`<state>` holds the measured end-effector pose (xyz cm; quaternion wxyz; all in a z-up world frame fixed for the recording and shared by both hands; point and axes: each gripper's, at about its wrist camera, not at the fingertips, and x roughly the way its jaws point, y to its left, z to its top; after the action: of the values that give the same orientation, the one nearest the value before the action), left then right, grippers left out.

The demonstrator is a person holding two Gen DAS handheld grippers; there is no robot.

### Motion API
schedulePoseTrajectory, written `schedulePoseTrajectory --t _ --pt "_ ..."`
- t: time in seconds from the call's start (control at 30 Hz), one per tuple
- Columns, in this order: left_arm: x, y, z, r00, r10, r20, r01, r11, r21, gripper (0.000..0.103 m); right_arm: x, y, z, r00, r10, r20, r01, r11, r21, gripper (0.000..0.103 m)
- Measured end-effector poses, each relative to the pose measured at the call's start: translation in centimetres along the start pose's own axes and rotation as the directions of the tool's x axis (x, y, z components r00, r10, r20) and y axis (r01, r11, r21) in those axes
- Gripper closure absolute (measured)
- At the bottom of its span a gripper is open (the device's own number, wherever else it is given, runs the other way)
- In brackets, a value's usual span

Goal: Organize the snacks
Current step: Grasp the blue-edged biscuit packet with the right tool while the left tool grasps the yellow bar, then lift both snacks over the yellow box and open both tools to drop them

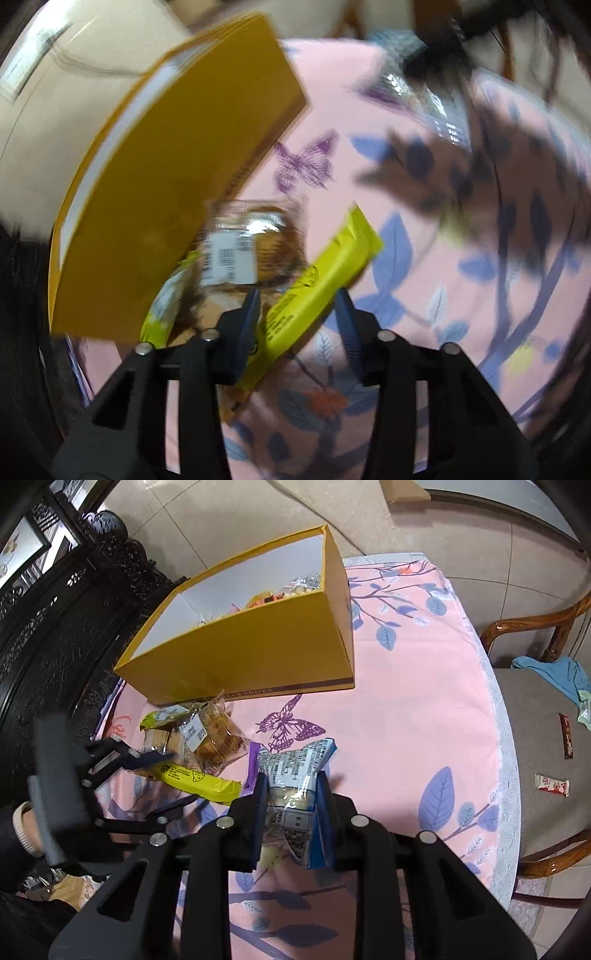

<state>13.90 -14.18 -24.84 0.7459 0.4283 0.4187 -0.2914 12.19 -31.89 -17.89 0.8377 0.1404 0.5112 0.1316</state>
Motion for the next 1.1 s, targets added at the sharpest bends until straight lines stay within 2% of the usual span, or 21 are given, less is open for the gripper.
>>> schedulePoseTrajectory --t 0.07,0.1,0.2,0.27,0.3,0.33,0.37,0.43,0.53,0.63,0.73,0.8,0.93,1.03,1.1 --pt "0.9 -1.1 -0.1 0.999 0.047 -0.009 -0.045 0.994 0.102 0.06 -0.2 -0.1 -0.1 1.0 0.004 0.006 -0.004 1.0 0.013 0.077" --pt "0.9 -1.3 -0.1 0.998 0.058 0.012 -0.059 0.99 0.128 0.057 -0.3 -0.1 -0.1 1.0 0.004 0.008 -0.004 1.0 0.012 0.077" --pt "1.1 -1.1 0.4 0.997 0.075 0.015 -0.076 0.986 0.147 0.045 -0.4 -0.1 -0.3 1.0 0.008 0.007 -0.008 1.0 0.017 0.077" --pt "1.2 -0.6 0.5 0.999 0.048 0.015 -0.05 0.988 0.149 0.045 -0.4 -0.1 -0.4 1.0 0.009 0.004 -0.009 1.0 0.018 0.077" --pt "1.4 -0.2 0.6 1.0 0.025 0.008 -0.026 0.989 0.149 0.047 -0.4 -0.1 -0.4 1.0 0.009 0.004 -0.009 1.0 0.017 0.077" --pt "1.5 0.3 0.8 1.0 -0.004 -0.003 0.005 0.989 0.145 0.06 -0.3 -0.1 -0.4 1.0 0.008 0.004 -0.008 1.0 0.015 0.077" --pt "1.6 0.8 0.9 0.998 -0.066 -0.021 0.068 0.989 0.128 0.068 -0.3 0.0 -0.3 1.0 0.009 0.004 -0.009 1.0 0.015 0.077" --pt "1.5 0.8 0.8 0.995 -0.097 -0.035 0.1 0.986 0.133 0.082 -0.4 0.0 -0.3 1.0 0.008 0.008 -0.008 1.0 0.017 0.077" --pt "1.1 0.8 0.5 0.991 -0.13 -0.039 0.134 0.983 0.122 0.082 -0.7 -0.1 -0.3 1.0 0.008 0.017 -0.009 1.0 0.025 0.077" --pt "0.0 1.5 0.0 0.989 -0.149 -0.019 0.15 0.988 0.028 0.082 -1.1 0.0 -0.2 1.0 0.009 0.024 -0.009 1.0 0.023 0.077" --pt "-1.5 2.9 -0.6 0.988 -0.153 0.006 0.153 0.982 -0.109 0.082 -1.5 0.3 -0.1 0.999 0.015 0.033 -0.015 1.0 0.018 0.077" --pt "-2.8 4.1 -0.9 0.987 -0.159 0.026 0.16 0.962 -0.22 0.082 -1.6 0.6 0.1 0.999 0.019 0.035 -0.019 1.0 0.012 0.077" --pt "-5.2 6.0 -1.4 0.987 -0.15 0.064 0.163 0.902 -0.399 0.082 -1.8 1.8 0.6 0.998 0.041 0.036 -0.041 0.999 -0.014 0.077" --pt "-7.5 6.7 -1.7 0.989 -0.126 0.084 0.151 0.857 -0.492 0.082 -2.0 3.0 1.0 0.997 0.058 0.041 -0.057 0.998 -0.033 0.077" --pt "-8.6 6.8 -1.7 0.991 -0.099 0.09 0.131 0.838 -0.53 0.082 -2.3 3.7 1.4 0.996 0.073 0.046 -0.071 0.996 -0.045 0.077"
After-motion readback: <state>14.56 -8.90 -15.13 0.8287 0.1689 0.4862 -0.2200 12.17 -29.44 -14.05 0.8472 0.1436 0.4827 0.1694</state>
